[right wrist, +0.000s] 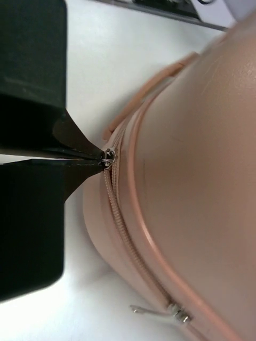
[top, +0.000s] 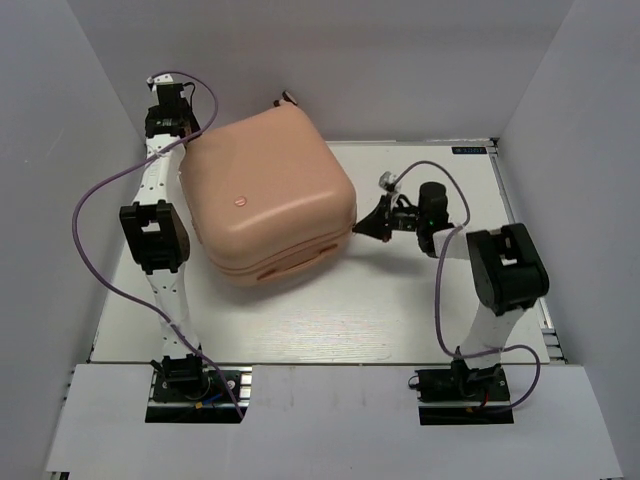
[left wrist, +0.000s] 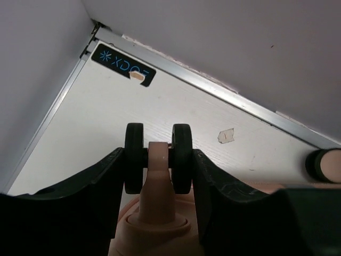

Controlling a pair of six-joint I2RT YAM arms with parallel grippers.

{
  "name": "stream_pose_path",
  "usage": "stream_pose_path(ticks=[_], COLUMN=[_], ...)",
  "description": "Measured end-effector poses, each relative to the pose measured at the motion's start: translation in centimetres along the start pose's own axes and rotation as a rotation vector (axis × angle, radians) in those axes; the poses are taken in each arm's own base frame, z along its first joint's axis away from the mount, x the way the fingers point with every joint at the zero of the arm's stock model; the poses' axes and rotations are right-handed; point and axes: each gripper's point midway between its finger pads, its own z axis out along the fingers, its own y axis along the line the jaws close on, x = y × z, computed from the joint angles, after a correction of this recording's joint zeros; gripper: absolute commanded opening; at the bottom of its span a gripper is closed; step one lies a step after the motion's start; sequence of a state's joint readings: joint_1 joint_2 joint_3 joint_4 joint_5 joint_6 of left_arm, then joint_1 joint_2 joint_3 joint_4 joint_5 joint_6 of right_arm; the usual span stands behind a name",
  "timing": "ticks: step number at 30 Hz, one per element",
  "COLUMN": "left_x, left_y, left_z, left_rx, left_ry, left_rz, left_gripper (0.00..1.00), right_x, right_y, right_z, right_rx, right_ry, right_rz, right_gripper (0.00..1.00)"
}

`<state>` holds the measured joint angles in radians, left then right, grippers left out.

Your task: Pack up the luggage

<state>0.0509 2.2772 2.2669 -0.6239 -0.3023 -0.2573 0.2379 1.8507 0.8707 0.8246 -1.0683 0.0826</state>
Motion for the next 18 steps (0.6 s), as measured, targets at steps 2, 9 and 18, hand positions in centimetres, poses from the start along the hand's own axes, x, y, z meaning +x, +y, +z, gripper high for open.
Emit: stream_pose_path(ticks=[2, 9, 18], left_x=[-0.3, -0.3, 0.2], left_y=[-0.4, -2.0, -2.2], left_z=[0.4, 0.3, 0.0], left_rx=[0.012, 0.05, 0.0], left_ry=[-0.019, -0.037, -0.028], left_rz=[0.012, 0.071, 0.078], left_gripper=[0.0, 0.0, 0.0], right_x=[0.7, 2.3, 1.6], right_y=[2.7, 6.3, 0.5], right_z=[0.8, 1.2, -2.4], right_rx=[-0.02, 0.141, 0.647], right_ry=[0.052, 0.17, 0.281], right_rz=[-0.008, 0.012, 0.059], right_gripper=[0.0, 0.0, 0.0])
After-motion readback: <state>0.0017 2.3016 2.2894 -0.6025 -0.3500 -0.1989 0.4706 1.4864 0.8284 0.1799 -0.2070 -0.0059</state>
